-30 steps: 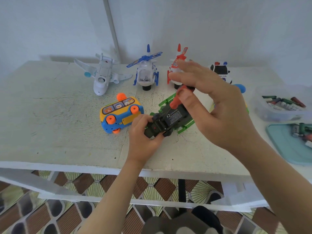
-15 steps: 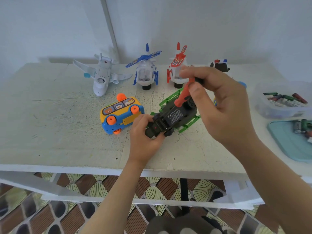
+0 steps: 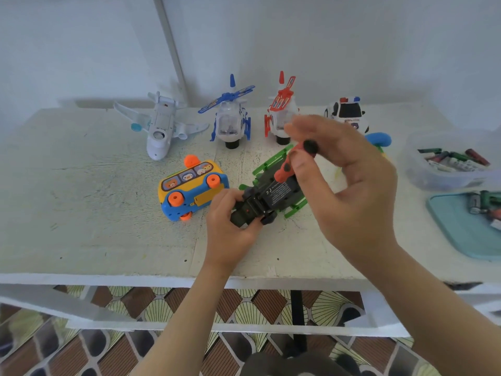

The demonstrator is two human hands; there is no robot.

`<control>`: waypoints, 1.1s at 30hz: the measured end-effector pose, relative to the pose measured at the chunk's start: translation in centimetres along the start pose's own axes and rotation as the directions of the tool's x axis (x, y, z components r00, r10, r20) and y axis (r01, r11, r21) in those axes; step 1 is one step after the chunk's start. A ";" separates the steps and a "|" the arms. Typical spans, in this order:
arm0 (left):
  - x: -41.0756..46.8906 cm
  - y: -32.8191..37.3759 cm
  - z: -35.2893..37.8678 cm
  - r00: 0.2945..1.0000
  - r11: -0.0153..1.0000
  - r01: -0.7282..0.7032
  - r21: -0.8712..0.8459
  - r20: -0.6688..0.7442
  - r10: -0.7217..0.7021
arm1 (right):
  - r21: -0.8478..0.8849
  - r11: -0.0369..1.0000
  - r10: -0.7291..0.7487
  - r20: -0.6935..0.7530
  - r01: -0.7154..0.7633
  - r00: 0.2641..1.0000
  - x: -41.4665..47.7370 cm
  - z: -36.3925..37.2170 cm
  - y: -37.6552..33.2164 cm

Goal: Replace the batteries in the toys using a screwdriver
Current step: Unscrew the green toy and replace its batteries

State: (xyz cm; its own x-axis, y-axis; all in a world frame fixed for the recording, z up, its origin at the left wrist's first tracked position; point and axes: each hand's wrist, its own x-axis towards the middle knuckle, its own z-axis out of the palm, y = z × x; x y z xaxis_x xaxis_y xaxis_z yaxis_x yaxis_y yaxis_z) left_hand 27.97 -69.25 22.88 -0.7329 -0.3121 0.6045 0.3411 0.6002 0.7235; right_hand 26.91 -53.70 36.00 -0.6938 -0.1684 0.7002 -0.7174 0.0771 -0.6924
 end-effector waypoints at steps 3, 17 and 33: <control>0.0 0.0 0.0 1.000 1.000 0.004 0.010 -0.010 -0.003 | -0.011 0.999 -0.046 0.028 0.046 0.999 -0.9 0.2 0.3; 0.0 -0.2 0.0 1.000 1.000 0.024 0.017 0.006 -0.025 | -0.222 0.968 -0.133 -0.059 0.117 0.989 -0.1 -0.1 0.9; -0.2 0.2 0.0 1.000 1.000 -0.020 0.024 -0.002 0.020 | -0.077 0.992 -0.092 0.109 0.100 0.990 1.4 -1.1 0.3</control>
State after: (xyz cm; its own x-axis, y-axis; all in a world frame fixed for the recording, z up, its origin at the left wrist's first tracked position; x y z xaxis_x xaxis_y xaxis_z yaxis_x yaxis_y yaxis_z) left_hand 28.16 -69.08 22.86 -0.7244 -0.3017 0.6199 0.3416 0.6240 0.7029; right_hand 25.64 -52.84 36.93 -0.6140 -0.2810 0.7376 -0.7862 0.1352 -0.6030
